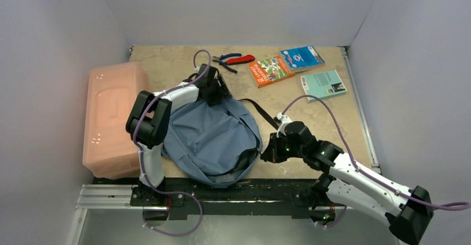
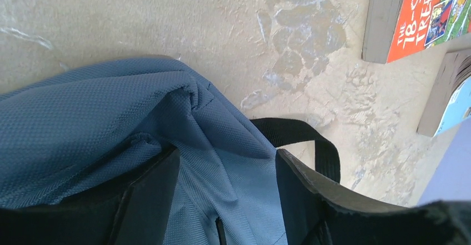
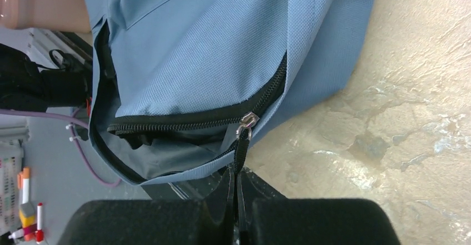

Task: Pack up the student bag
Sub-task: Unzip the student bag at the center of the board.

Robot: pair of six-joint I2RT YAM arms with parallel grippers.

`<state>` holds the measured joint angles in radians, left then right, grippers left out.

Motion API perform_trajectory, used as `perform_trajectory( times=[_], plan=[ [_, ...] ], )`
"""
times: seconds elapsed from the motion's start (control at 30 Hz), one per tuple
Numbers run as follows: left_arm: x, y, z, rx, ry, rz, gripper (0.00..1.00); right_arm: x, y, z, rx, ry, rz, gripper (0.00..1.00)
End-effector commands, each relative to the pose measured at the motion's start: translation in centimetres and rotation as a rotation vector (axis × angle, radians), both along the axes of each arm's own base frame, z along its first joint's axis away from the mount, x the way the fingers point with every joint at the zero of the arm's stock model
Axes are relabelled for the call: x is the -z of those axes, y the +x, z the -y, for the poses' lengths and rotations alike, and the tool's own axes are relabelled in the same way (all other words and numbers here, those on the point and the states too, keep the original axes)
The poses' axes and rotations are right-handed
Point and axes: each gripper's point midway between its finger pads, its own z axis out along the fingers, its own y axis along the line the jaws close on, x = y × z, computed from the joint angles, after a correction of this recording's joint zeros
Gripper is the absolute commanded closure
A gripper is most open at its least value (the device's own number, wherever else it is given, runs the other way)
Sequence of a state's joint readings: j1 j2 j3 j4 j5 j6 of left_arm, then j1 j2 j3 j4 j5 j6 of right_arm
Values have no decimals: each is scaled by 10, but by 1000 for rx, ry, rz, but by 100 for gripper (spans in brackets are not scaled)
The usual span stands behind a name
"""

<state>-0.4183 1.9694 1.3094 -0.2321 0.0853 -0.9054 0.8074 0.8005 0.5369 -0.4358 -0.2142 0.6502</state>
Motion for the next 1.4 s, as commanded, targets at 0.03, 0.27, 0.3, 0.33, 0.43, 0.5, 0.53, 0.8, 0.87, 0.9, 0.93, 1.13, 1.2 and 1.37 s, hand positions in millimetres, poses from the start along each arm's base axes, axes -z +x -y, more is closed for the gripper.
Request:
perform_trajectory(
  times=[0.03,0.27,0.3,0.33,0.43,0.5,0.53,0.8,0.87,0.9,0.93,1.13,1.2,1.37],
  plan=[
    [-4,33,-35,-59,117,102,35,-10,-13,-8,-32,68,-48,100],
    [-71,1,9,178,-21,136,31,-23,40,-15,41,-23,139,100],
    [-86,-10,16,220,-23,168,30,-25,44,-16,39,-32,151,100],
    [-101,-21,20,260,-17,199,30,-26,46,-18,36,-35,157,100],
    [-150,-61,34,413,-7,338,30,-27,46,-18,30,-34,167,100],
    [-162,-95,51,555,-22,412,30,-28,46,-15,33,-38,175,100],
    [-166,-114,63,630,-39,447,30,-30,46,-13,32,-42,181,100],
    [-128,-210,111,936,-18,544,34,-33,44,-2,66,-79,174,100],
    [-129,-211,114,924,-51,554,36,-36,43,-1,85,-64,169,100],
    [-129,-213,116,931,-66,556,39,-38,43,0,102,-54,164,100],
    [-127,-215,117,936,-77,551,43,-40,43,1,121,-40,160,100],
    [-115,-257,128,1006,-283,485,52,-55,47,-15,194,93,101,83],
    [-119,-269,127,1009,-330,497,51,-65,48,-22,204,151,81,79],
    [-135,-284,116,1031,-373,553,45,-102,59,-24,220,327,61,64]
  ],
)
